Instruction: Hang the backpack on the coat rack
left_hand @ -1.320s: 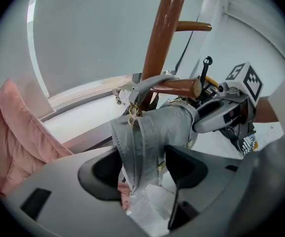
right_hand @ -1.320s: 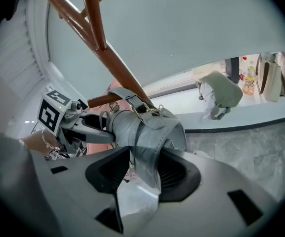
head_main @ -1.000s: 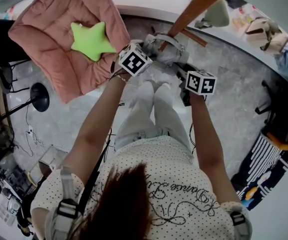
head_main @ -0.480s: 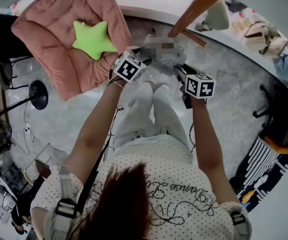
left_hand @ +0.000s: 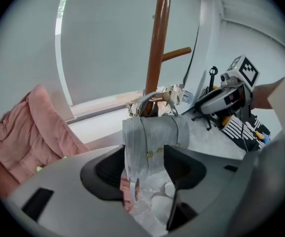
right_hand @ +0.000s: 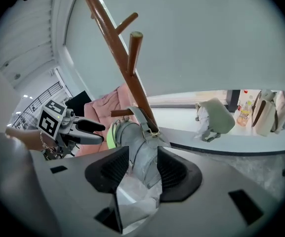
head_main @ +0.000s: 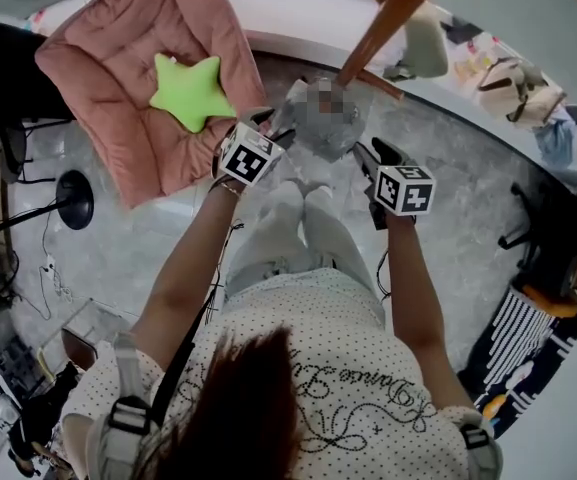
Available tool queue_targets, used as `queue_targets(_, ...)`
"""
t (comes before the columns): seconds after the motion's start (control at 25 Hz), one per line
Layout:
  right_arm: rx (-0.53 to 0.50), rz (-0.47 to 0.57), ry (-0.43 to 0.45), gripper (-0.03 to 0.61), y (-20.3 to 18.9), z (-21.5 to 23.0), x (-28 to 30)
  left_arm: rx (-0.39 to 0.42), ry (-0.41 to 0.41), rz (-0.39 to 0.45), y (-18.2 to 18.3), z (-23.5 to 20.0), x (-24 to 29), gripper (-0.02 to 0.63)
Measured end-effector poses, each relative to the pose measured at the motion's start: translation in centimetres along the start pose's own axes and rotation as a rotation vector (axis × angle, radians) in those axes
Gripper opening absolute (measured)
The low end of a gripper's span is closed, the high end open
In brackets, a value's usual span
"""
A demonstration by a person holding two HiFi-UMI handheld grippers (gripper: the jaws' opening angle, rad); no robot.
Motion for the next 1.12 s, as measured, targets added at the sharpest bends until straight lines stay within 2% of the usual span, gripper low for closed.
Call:
queue_targets(0.36,-0.133,0.177,-0.041,0.119,6.1,-2.5,-4.5,0.048,0.03,0.226,6.6,1.6,-5.5,0.151)
queue_targets(0.52,-0.147,0.254,-0.055,0.073,8.4,-3.2,-6.5,0.021,0.046,0.32,9.3,1.7,-7.9,0.072)
queue_targets(0.64,-0.165,0.309,-0.076,0.042,10.0,-3.5,-8.0,0.001,0.051,0.386,11.3,1.9,-9.7,0.038)
queue_targets(0.88,-0.173,0.515,-0.063,0.011,14.3,-4.8,-12.8,0.013,0.047,0.517,15.0,3.2,-13.6,0.005)
queue_targets(1.12,-0.245,0.618,-0.088,0.011,17.4,-6.4,-16.9,0.022,0.016,0.589,17.0,4.8,-16.6,0.005)
Point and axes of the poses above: the fingertips, and each gripper's own axes: x forward along the fingers, z to its right, y out of its top, the point moved 1 cm from there along -x, backward along the fingers, and after that the axes turned 5 degrees about -x, right-handed, at the moved point
